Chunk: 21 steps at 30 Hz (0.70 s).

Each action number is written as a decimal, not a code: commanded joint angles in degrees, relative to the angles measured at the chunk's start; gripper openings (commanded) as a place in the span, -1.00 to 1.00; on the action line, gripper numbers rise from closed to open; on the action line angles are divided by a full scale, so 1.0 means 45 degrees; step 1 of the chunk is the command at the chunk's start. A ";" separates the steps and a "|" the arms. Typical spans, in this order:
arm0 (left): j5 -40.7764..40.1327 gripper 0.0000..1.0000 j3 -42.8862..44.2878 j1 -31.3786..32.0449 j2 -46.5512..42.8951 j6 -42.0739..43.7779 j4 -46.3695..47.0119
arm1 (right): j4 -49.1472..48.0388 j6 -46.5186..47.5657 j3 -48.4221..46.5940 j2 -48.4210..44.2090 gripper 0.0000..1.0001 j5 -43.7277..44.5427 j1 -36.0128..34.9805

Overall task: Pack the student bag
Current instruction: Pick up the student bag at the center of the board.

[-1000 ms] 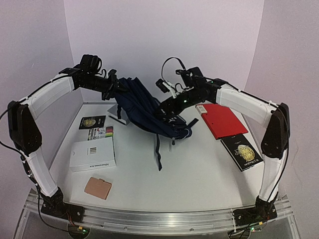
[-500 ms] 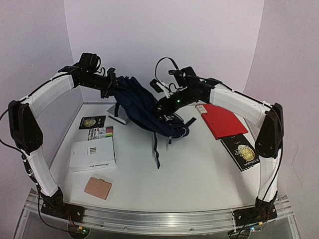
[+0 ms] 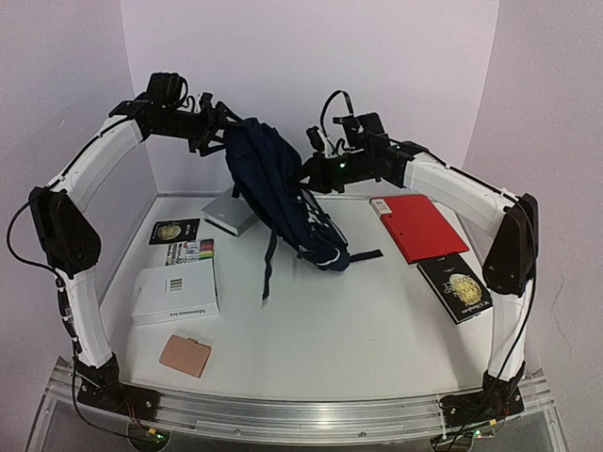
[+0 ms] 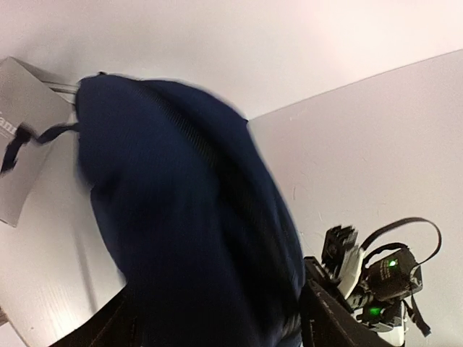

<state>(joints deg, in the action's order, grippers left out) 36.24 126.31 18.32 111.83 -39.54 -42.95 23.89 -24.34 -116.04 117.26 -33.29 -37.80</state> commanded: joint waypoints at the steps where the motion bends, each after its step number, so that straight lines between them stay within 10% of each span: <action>1: -0.1220 0.56 -0.1603 0.0009 -0.2047 0.0678 0.0679 | -0.3515 -0.3379 -0.1653 0.0221 -1.00 -0.0564 0.0641; 12: -0.3356 0.60 -1.0498 0.2151 -0.7796 0.1878 0.3100 | -0.4912 -0.4912 -0.2180 0.1023 -1.00 -0.1374 0.1293; 21: -0.3759 0.49 -1.2065 0.3585 -0.6809 0.3704 0.4374 | -0.6021 -0.6095 -0.1796 0.1121 -1.00 -0.1689 0.1494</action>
<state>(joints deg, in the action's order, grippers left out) 21.32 71.64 32.99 76.56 -29.57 -29.02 8.21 -48.29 -122.26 123.59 -39.01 -31.36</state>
